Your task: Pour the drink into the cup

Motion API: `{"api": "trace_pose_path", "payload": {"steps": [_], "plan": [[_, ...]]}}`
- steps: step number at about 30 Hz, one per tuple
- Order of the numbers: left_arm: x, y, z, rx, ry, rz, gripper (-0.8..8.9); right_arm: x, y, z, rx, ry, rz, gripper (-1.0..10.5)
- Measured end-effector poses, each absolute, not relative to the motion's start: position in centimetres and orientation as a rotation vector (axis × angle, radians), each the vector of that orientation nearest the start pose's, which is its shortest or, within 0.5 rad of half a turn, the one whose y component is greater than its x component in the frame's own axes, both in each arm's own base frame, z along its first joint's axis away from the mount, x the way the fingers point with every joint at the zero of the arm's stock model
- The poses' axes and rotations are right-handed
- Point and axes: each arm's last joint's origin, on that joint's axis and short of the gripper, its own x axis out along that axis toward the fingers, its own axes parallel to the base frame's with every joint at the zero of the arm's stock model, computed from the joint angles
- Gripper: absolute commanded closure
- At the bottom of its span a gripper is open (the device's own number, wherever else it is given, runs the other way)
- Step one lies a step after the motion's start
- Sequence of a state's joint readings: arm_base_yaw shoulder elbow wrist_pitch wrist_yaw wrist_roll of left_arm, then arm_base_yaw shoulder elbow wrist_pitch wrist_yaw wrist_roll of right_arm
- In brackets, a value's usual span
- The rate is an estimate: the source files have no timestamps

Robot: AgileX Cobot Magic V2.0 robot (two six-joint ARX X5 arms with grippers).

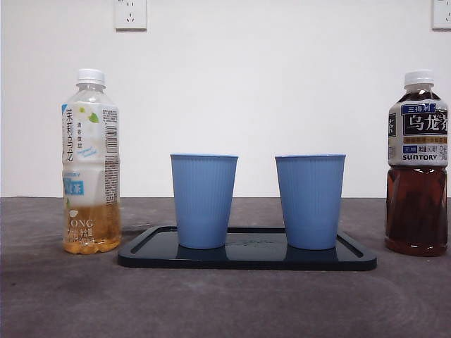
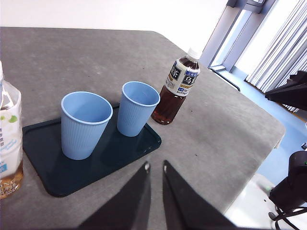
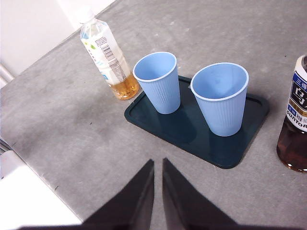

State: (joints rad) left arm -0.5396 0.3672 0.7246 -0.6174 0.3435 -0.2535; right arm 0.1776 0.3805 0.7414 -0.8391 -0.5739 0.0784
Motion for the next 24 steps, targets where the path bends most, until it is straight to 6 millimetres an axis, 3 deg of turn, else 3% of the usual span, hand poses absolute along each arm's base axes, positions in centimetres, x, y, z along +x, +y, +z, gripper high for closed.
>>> {"api": "trace_pose_path", "payload": {"steps": [7, 12, 19, 24], "plan": [[5.6, -4.3, 31.6, -0.215, 0.355, -0.821, 7.77, 6.1, 2.7, 30.2, 0.17, 0.509, 0.718, 9.2], [6.0, -3.2, 30.3, -0.243, 0.219, -0.663, 7.77, 6.1, 2.7, 30.2, 0.17, 0.509, 0.718, 9.2], [7.4, -1.5, 22.9, -0.155, 0.148, -0.386, 7.77, 6.1, 2.7, 30.2, 0.17, 0.509, 0.718, 9.2], [8.4, -1.0, 18.1, -0.089, 0.198, -0.254, 7.77, 6.1, 2.7, 30.2, 0.17, 0.508, 0.719, 9.2]]}}
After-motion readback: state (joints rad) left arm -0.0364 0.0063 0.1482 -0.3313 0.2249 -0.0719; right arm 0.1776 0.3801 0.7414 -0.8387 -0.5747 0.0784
